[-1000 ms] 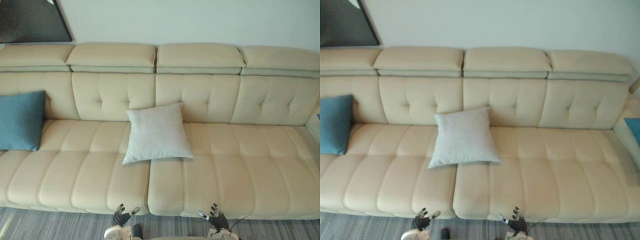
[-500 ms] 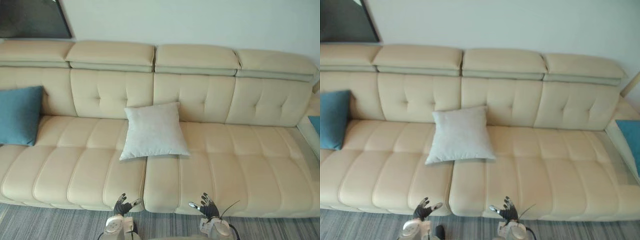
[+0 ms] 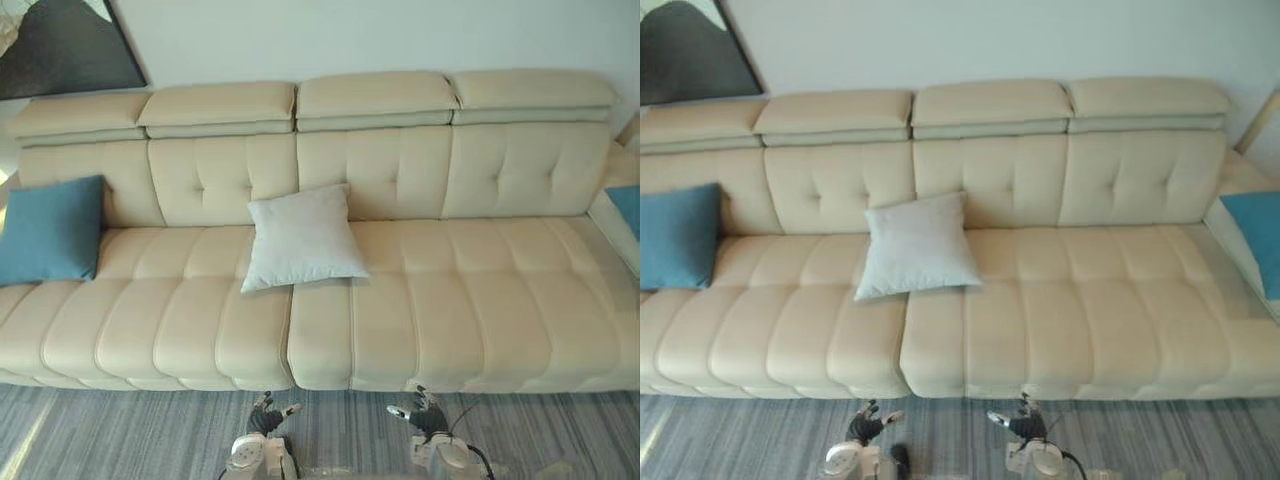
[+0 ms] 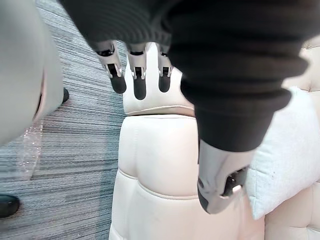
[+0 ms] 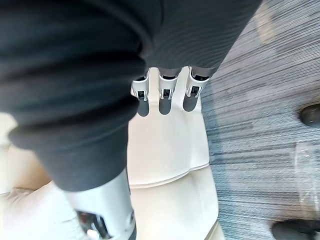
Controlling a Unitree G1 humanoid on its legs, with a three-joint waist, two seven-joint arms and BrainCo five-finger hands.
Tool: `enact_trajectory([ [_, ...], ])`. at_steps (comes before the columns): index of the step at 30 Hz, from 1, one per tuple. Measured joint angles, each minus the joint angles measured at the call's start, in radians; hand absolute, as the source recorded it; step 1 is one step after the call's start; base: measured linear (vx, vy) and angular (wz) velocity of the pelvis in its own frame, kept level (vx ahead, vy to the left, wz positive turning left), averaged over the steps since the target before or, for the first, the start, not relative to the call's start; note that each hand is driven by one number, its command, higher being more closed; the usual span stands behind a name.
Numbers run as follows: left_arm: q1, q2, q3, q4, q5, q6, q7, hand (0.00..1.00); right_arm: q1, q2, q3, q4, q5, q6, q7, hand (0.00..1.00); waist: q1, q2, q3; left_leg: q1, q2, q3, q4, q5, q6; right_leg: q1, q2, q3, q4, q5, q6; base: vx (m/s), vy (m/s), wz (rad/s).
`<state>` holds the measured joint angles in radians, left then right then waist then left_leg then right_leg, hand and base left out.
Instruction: Pick up cushions and gather them together orderly.
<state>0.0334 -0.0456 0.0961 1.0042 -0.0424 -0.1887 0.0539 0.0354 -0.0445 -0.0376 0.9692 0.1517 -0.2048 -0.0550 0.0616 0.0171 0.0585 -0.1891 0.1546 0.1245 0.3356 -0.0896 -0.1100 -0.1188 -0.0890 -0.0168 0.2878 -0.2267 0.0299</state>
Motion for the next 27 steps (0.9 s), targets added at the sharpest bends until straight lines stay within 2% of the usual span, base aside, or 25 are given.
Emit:
enact_trajectory([
  [2, 0.008, 0.009, 0.006, 0.01, -0.001, 0.002, 0.0, 0.0, 0.004, 0.002, -0.003, 0.032, -0.006, 0.011, 0.007, 0.0, -0.001, 0.005, -0.005, 0.055, -0.016, -0.036, -0.071, -0.066, -0.02, -0.009, 0.008, 0.059, -0.003, 0.013, 0.025, -0.07, 0.187, -0.68],
  [4, 0.01, 0.02, 0.006, 0.011, -0.003, 0.003, -0.001, 0.0, 0.016, 0.012, -0.016, 0.051, -0.007, 0.018, 0.018, 0.0, -0.003, -0.008, -0.019, 0.061, -0.045, -0.027, -0.081, -0.094, -0.017, -0.011, 0.003, 0.108, -0.061, 0.057, 0.043, -0.01, 0.158, -0.83],
  [5, 0.016, 0.031, 0.006, 0.018, -0.005, 0.002, -0.001, 0.0, 0.012, 0.015, -0.023, 0.067, -0.015, 0.018, 0.018, 0.0, 0.0, -0.015, -0.024, 0.067, -0.063, -0.033, -0.084, -0.107, -0.01, -0.009, 0.001, 0.145, -0.1, 0.088, 0.041, 0.03, 0.198, -0.95],
  [8, 0.01, 0.048, 0.004, 0.049, -0.022, 0.003, -0.009, 0.0, 0.015, 0.01, -0.044, 0.087, -0.025, 0.019, 0.023, 0.0, -0.008, -0.019, -0.029, 0.083, -0.085, -0.019, -0.092, -0.121, 0.013, 0.002, -0.006, 0.196, -0.161, 0.141, 0.056, 0.05, 0.174, -0.6],
  [10, 0.001, 0.054, 0.003, 0.072, -0.022, 0.004, -0.019, 0.0, 0.01, 0.007, -0.068, 0.11, -0.025, 0.018, 0.029, 0.0, -0.009, -0.021, -0.035, 0.092, -0.094, -0.021, -0.096, -0.123, 0.011, 0.016, -0.005, 0.203, -0.179, 0.149, 0.067, 0.14, 0.087, -0.22],
  [15, -0.005, 0.06, 0.006, 0.11, -0.02, 0.004, -0.035, 0.0, 0.0, -0.004, -0.104, 0.119, -0.025, 0.018, 0.039, 0.0, -0.012, 0.007, -0.041, 0.129, -0.088, -0.022, -0.11, -0.112, 0.027, 0.011, 0.018, 0.256, -0.189, 0.155, 0.06, 0.16, -0.014, -0.41],
  [17, -0.008, 0.06, 0.005, 0.118, -0.02, 0.004, -0.038, 0.0, -0.013, -0.003, -0.101, 0.124, -0.025, 0.018, 0.041, 0.0, -0.004, 0.016, -0.039, 0.147, -0.067, 0.02, -0.11, -0.113, 0.028, -0.024, 0.048, 0.272, -0.17, 0.188, 0.049, 0.08, -0.021, -0.95],
  [18, -0.007, 0.059, 0.005, 0.119, -0.02, 0.004, -0.038, 0.0, -0.023, -0.003, -0.092, 0.125, -0.025, 0.017, 0.04, 0.0, -0.004, 0.018, -0.038, 0.15, -0.056, 0.041, -0.11, -0.113, 0.028, -0.044, 0.061, 0.241, -0.16, 0.207, 0.043, 0.06, -0.03, -1.39],
  [19, -0.009, 0.06, 0.004, 0.127, -0.02, 0.004, -0.038, 0.0, -0.04, -0.005, -0.069, 0.125, -0.026, 0.017, 0.038, 0.0, -0.001, 0.023, -0.034, 0.156, -0.038, 0.076, -0.113, -0.113, 0.028, -0.068, 0.075, 0.144, -0.155, 0.24, 0.018, 0.05, -0.037, -1.4],
  [20, -0.011, 0.06, 0.003, 0.128, -0.02, 0.005, -0.037, 0.0, -0.058, -0.006, -0.057, 0.123, -0.028, 0.017, 0.036, 0.0, -0.002, 0.027, -0.031, 0.156, -0.019, 0.106, -0.113, -0.113, 0.028, -0.089, 0.07, -0.001, -0.155, 0.249, -0.019, 0.03, -0.098, -1.31],
  [21, -0.012, 0.06, -0.002, 0.127, -0.02, 0.005, -0.037, 0.0, -0.066, -0.005, -0.055, 0.12, -0.032, 0.017, 0.036, 0.0, -0.008, 0.034, -0.024, 0.16, -0.015, 0.133, -0.117, -0.113, 0.028, -0.102, 0.048, -0.165, -0.129, 0.212, -0.084, 0.01, -0.128, -1.41],
  [22, -0.012, 0.063, -0.027, 0.109, -0.021, 0.005, -0.037, 0.0, -0.066, -0.009, -0.044, 0.121, -0.034, 0.017, 0.035, 0.0, -0.006, 0.028, -0.009, 0.207, -0.024, 0.21, -0.13, -0.114, 0.027, -0.101, -0.001, -0.439, -0.08, 0.142, -0.126, 0.01, -0.115, -1.12],
  [23, -0.011, 0.065, -0.031, 0.105, -0.021, 0.004, -0.037, 0.0, -0.065, -0.01, -0.036, 0.121, -0.034, 0.017, 0.034, 0.0, -0.006, 0.033, -0.006, 0.214, -0.021, 0.225, -0.129, -0.114, 0.027, -0.099, -0.004, -0.465, -0.078, 0.142, -0.126, 0.01, -0.108, -1.18],
  [24, -0.008, 0.07, -0.038, 0.104, -0.022, 0.004, -0.037, 0.0, -0.066, -0.012, -0.024, 0.122, -0.035, 0.017, 0.034, 0.0, -0.003, 0.028, -0.005, 0.231, -0.019, 0.243, -0.129, -0.114, 0.027, -0.089, -0.005, -0.51, -0.079, 0.123, -0.132, 0.03, -0.113, -0.91],
  [25, -0.002, 0.071, -0.041, 0.104, -0.025, 0.004, -0.036, 0.0, -0.065, -0.019, -0.001, 0.128, -0.035, 0.017, 0.033, 0.0, -0.003, 0.041, 0.0, 0.25, -0.017, 0.257, -0.131, -0.116, 0.023, -0.079, -0.006, -0.541, -0.069, 0.1, -0.113, 0.08, -0.174, -1.06],
  [27, 0.0, 0.074, -0.051, 0.106, -0.03, 0.005, -0.036, 0.0, -0.066, -0.021, 0.002, 0.149, -0.035, 0.018, 0.034, 0.0, -0.006, 0.045, 0.004, 0.257, 0.009, 0.26, -0.093, -0.128, 0.006, -0.073, 0.02, -0.503, -0.071, 0.098, -0.113, 0.08, -0.142, -0.88],
])
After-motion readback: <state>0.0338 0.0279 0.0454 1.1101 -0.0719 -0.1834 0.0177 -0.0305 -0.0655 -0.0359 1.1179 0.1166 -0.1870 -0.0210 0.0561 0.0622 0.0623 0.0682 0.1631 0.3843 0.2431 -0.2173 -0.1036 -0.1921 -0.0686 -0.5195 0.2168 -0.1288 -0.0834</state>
